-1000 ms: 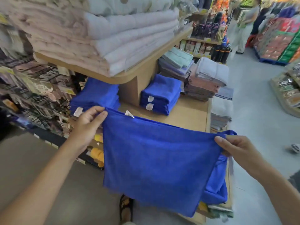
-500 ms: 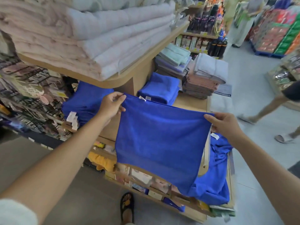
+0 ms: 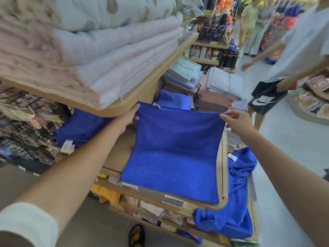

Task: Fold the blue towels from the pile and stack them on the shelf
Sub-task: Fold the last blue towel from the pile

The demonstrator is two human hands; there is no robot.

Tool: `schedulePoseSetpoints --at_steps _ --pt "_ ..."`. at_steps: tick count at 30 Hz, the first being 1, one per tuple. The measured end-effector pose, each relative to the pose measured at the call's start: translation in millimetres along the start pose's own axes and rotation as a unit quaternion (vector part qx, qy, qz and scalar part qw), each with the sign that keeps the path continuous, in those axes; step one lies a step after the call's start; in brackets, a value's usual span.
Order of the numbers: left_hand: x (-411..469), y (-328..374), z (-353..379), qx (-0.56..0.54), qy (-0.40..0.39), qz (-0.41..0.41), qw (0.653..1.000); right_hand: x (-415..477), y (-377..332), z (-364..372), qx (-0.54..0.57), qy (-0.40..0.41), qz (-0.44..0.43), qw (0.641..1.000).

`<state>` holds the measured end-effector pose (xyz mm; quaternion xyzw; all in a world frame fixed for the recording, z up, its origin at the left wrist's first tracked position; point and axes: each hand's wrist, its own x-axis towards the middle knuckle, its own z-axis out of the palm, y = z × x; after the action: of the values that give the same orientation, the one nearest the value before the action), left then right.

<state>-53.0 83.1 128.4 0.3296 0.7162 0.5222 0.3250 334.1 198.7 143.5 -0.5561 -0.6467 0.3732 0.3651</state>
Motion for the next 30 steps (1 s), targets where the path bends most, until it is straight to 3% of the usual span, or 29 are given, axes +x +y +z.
schedulePoseSetpoints --at_steps 4,10,16,22,27,30 --pt "-10 -18 -2 0.02 0.026 0.019 0.999 -17 25 1 -0.031 -0.014 -0.019 0.999" --pt "-51 -37 -27 0.027 0.022 0.052 0.998 -70 37 -16 -0.073 -0.06 -0.116 0.989" --pt "-110 -76 -61 0.079 -0.003 0.054 0.995 -146 60 -23 -0.137 -0.114 -0.24 0.954" --pt "-144 -131 -74 0.164 -0.088 0.05 0.981 -186 106 -9 -0.274 -0.152 -0.31 0.898" --pt "-148 -148 -84 0.231 -0.157 0.057 0.959 -197 116 -6 -0.361 -0.183 -0.311 0.86" --pt "-146 -143 -84 0.24 -0.114 0.074 0.961 -198 112 -9 -0.37 -0.167 -0.308 0.86"
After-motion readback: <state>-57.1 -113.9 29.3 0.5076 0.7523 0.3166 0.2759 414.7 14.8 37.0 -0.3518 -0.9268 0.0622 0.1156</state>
